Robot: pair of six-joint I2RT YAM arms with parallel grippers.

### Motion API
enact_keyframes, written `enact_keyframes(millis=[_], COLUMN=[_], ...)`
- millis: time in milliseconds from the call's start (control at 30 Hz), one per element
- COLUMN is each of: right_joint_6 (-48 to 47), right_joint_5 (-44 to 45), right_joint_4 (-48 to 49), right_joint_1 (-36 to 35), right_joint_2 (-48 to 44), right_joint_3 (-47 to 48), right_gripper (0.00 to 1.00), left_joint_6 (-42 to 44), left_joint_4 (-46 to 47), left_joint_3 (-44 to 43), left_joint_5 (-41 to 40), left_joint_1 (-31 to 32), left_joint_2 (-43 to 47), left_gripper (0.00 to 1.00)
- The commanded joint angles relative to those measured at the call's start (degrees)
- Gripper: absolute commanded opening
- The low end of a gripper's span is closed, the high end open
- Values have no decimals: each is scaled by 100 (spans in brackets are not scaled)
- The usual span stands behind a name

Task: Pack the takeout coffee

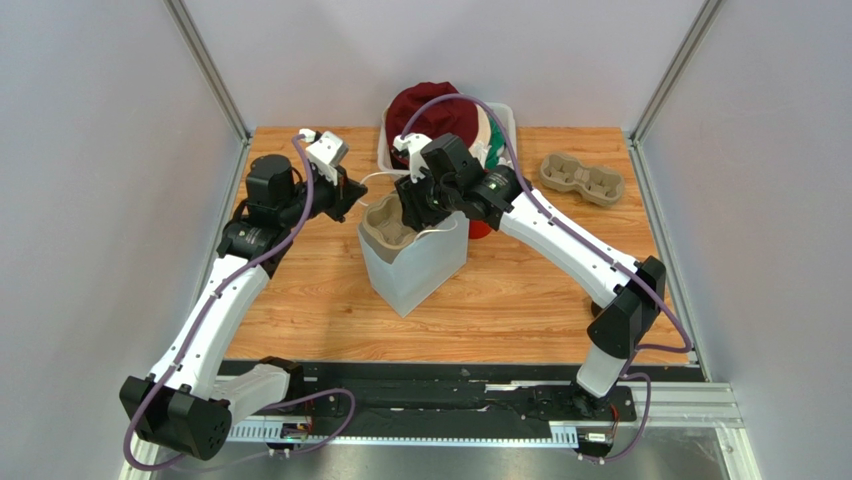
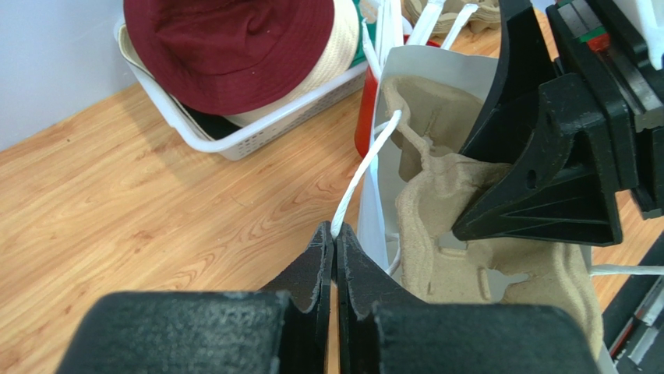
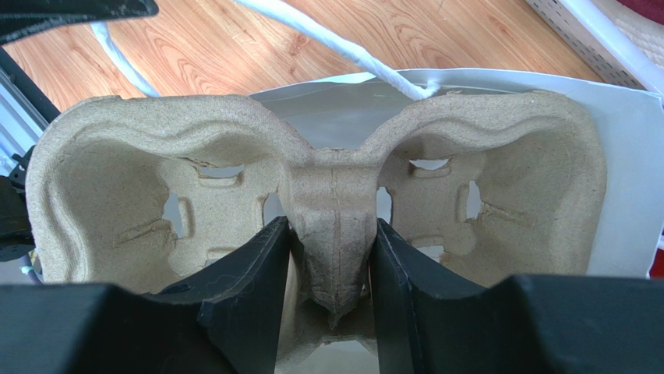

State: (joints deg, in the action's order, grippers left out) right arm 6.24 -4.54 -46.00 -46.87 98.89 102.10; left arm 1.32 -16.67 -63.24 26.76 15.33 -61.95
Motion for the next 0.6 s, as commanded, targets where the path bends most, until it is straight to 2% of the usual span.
enact_keyframes(millis=[0,567], right_joint_6=[167,9], right_joint_5=[14,251], right_joint_4=[197,302], right_joint_1=[-33,-33], right_joint_2=[-27,-370], right_joint_3=[336,-278], right_gripper=[44,44], left_joint_6=[-229,-247], left_joint_4=[49,-47], left_joint_3=[-21,-179], left_joint_5=[92,-110], left_joint_1=[22,22], left_joint_2=[96,113], left_gripper=[0,0])
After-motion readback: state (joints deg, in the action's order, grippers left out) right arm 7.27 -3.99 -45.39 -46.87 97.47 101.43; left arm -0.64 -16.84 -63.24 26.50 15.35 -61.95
